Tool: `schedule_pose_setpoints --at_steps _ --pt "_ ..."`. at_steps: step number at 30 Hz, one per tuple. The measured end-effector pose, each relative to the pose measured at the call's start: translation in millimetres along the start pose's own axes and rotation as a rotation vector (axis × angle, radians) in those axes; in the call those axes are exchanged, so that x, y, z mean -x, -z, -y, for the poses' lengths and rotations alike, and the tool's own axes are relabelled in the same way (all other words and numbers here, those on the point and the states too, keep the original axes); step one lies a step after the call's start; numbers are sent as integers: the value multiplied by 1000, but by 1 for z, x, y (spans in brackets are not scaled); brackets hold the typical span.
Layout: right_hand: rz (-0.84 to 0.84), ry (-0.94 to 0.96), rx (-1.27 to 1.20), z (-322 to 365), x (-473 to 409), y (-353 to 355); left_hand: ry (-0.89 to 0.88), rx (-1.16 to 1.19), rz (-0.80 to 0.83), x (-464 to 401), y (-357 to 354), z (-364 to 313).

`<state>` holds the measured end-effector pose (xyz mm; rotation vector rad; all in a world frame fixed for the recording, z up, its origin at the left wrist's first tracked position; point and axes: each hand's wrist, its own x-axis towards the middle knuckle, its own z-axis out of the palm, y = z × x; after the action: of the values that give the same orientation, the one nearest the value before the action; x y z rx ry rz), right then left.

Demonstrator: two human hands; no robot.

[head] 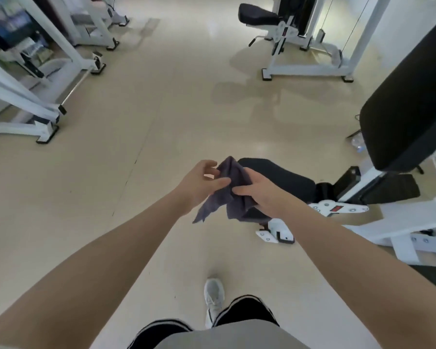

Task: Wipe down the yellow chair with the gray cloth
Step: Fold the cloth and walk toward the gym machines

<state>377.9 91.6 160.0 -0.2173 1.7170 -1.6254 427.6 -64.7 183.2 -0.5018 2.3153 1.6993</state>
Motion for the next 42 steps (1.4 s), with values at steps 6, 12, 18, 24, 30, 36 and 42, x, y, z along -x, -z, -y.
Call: schedule_pose_setpoints --at_steps 6,12,18,24,30,36,42 --pt "-92 -1 -273 47 -55 53 -128 -169 112 -105 2 -56" --pt "-643 -35 -169 48 -85 125 -208 -476 330 -218 -21 -88" --pt "-1011 -310 266 9 -133 190 -147 -510 650 -338 -76 -111" --pt "-1429 -591 -98 -11 -168 193 -1 -609 1002 -405 -144 -115" --pt "-1533 -412 -316 3 -191 164 321 -609 1340 -394 -187 -105" --pt "-1769 -145 -811 -5 -185 117 175 -656 1589 -399 -184 -74" --pt "-1580 -145 -901 -71 -201 66 315 -775 1786 -408 -161 -35"
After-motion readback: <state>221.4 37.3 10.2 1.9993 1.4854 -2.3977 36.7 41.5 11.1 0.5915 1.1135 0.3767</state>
